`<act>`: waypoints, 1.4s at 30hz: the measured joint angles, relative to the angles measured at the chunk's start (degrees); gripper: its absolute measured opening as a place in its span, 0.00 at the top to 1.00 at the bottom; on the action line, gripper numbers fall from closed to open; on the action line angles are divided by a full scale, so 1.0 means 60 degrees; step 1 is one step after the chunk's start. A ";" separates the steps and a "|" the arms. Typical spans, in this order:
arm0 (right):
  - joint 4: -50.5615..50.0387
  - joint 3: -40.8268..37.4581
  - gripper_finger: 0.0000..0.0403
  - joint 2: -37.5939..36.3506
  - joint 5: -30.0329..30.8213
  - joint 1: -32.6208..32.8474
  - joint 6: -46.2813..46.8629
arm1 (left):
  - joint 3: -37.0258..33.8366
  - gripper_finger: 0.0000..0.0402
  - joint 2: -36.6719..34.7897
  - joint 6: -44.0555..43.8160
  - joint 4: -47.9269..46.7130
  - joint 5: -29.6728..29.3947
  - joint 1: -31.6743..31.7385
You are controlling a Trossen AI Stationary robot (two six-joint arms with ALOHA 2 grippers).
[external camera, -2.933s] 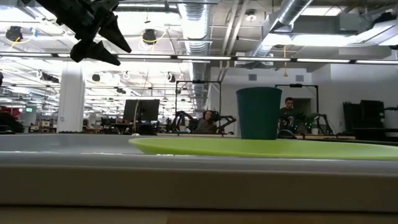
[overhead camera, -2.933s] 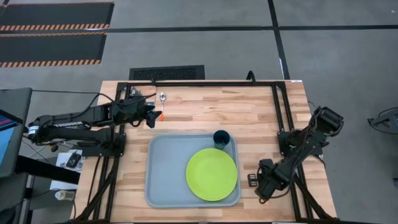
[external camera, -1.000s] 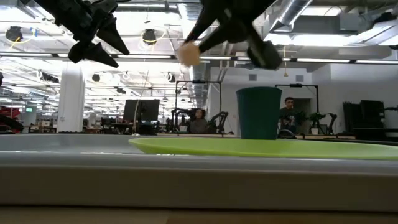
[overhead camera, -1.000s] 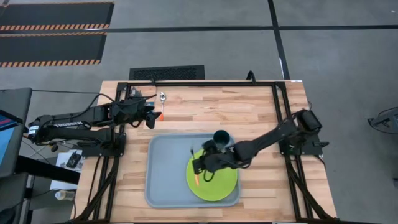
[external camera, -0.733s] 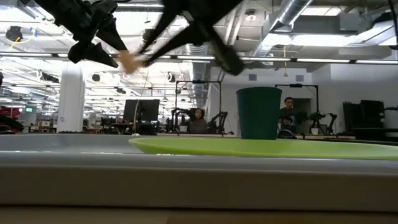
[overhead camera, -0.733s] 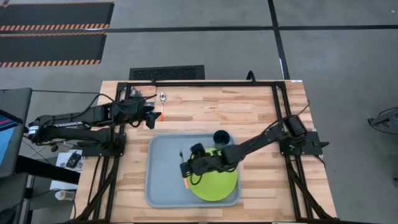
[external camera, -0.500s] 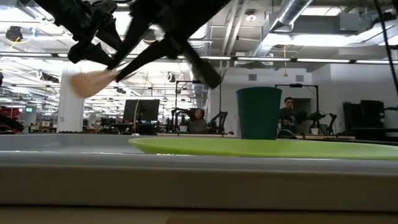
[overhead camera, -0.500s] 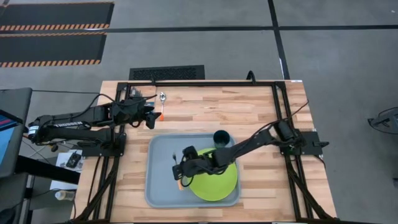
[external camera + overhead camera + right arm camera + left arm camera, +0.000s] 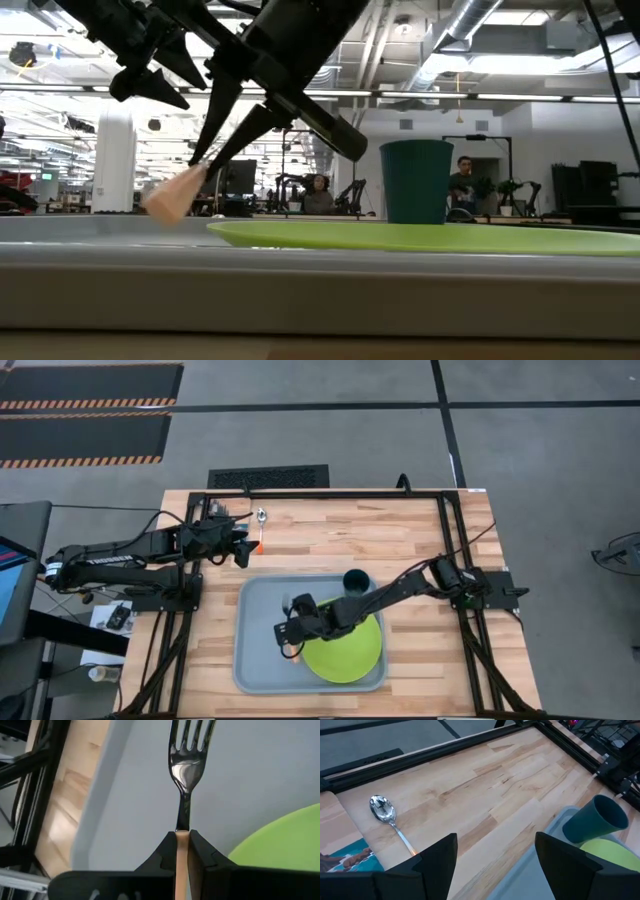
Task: Pick and place plate/cup/fork/spoon on tray
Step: Put the yellow fork on the blue tray to the left of the green plate
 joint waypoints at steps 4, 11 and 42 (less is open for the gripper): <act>0.0064 0.0000 0.93 0.0000 0.0022 -0.0060 0.0083 | 0.0000 0.37 0.0000 0.0000 0.0004 0.0000 0.0000; 0.0158 0.0000 0.93 0.0000 0.0542 -0.0023 0.0457 | 0.0000 0.37 0.0000 0.0002 0.0003 0.0002 0.0001; 0.2324 0.0652 0.93 0.0853 0.0258 -0.0209 -0.0273 | 0.0000 0.37 0.0000 0.0149 0.0034 -0.0078 0.0000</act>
